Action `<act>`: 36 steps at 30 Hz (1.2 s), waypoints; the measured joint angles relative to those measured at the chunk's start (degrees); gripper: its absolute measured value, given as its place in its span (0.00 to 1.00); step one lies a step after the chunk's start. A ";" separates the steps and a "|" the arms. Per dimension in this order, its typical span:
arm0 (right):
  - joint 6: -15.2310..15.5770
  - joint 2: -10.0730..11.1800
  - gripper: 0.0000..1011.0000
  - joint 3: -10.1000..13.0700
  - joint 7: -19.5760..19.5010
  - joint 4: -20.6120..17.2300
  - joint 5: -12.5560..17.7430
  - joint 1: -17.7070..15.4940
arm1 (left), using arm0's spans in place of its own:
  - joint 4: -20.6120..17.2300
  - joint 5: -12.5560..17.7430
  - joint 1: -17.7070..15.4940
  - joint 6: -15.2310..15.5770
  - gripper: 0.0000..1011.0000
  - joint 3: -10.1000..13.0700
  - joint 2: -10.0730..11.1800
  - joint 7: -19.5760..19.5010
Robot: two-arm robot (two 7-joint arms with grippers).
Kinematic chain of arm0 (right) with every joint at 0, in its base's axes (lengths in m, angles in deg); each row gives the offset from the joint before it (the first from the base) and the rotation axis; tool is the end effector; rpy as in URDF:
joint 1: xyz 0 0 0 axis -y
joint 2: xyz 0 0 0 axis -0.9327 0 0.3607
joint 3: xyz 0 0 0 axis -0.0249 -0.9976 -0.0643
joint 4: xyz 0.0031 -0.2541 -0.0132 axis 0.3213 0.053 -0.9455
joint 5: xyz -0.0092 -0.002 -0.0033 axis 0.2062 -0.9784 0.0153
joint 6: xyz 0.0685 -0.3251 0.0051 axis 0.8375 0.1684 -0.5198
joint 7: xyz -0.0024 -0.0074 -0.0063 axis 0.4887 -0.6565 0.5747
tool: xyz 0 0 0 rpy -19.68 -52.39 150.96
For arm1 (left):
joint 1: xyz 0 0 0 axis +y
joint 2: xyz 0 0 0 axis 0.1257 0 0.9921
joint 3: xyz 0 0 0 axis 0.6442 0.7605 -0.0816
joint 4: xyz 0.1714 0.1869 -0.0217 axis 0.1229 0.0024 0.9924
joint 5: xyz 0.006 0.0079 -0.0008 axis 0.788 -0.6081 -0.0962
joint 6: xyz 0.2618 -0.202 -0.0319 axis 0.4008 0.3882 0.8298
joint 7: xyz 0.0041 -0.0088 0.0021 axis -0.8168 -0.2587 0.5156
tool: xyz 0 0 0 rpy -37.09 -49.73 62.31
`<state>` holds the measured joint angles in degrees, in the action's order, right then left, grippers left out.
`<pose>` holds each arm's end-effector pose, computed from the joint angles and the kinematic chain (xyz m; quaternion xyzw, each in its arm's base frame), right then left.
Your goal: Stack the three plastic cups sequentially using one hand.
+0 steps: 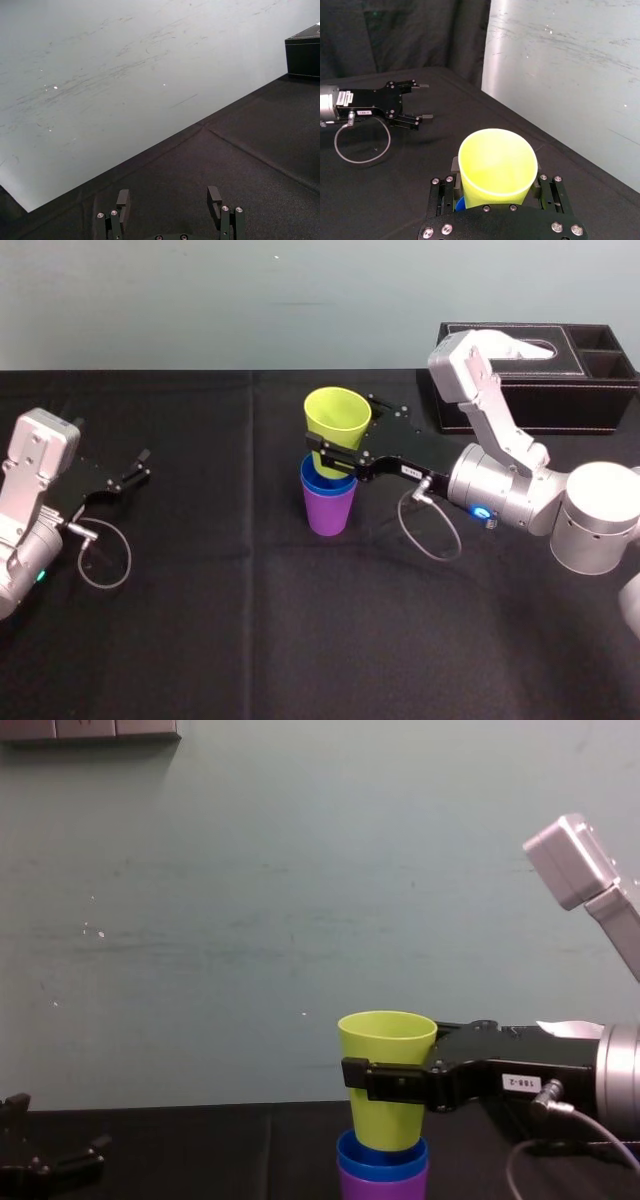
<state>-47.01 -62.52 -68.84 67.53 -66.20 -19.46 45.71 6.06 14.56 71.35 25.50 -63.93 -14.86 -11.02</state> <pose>0.4255 0.0252 -0.2038 -0.0692 -0.0674 -0.3169 0.9435 0.3743 0.0562 -0.2780 0.1415 -0.1325 0.5799 0.7913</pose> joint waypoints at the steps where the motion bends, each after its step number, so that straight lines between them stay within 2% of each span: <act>1: -0.06 -0.07 0.73 -0.06 0.00 0.19 -0.04 0.09 | 0.00 0.00 0.00 0.00 1.00 0.00 0.00 0.00; 24: -1.52 -1.72 0.73 -1.44 0.79 4.91 -1.42 1.17 | 0.00 0.00 0.00 0.00 1.00 0.00 0.00 0.00; 36: -1.57 -1.74 0.73 -1.47 0.81 5.01 -1.50 1.20 | 0.00 0.00 0.00 0.00 1.00 0.00 0.00 0.00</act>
<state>-48.58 -64.26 -70.31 68.33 -61.18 -20.97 46.91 6.06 14.56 71.34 25.50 -63.93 -14.86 -11.01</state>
